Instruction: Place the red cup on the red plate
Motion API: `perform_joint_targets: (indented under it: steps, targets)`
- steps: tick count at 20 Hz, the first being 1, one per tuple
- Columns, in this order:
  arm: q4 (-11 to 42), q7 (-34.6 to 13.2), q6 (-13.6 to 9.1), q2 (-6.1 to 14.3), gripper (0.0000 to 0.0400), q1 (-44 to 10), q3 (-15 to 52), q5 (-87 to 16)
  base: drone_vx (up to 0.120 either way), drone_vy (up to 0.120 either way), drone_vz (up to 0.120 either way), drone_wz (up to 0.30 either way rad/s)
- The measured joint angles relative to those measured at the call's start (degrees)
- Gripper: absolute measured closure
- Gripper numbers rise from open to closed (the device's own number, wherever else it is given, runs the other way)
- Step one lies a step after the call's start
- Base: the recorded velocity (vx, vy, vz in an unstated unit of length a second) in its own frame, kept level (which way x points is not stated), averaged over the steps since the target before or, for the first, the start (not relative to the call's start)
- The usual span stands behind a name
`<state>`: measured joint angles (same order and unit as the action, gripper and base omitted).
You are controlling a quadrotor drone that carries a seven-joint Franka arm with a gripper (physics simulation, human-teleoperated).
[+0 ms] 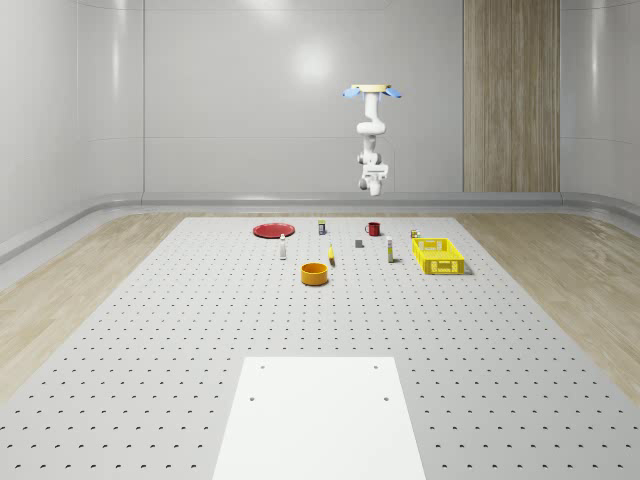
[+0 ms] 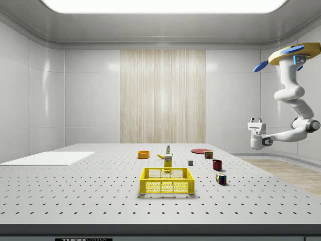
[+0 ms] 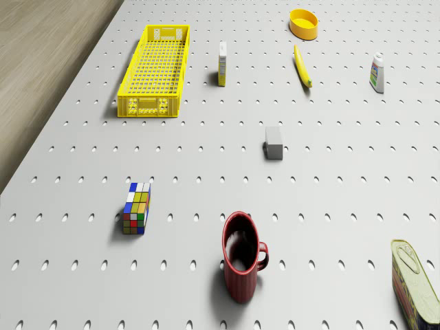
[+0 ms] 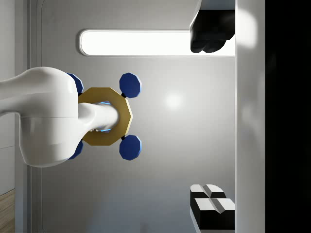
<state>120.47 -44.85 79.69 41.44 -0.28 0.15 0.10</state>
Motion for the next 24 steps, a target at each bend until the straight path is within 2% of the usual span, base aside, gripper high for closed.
perform_joint_targets:
  steps: [7,24]
  targets:
    - [-2.9,0.0,-1.5,-1.1,0.0,-0.1,0.0,0.0,0.12,-0.114,0.0,0.0]
    - [-3.3,0.1,-1.3,-0.9,0.0,-0.2,0.2,0.0,0.12,0.0,0.0,0.0]
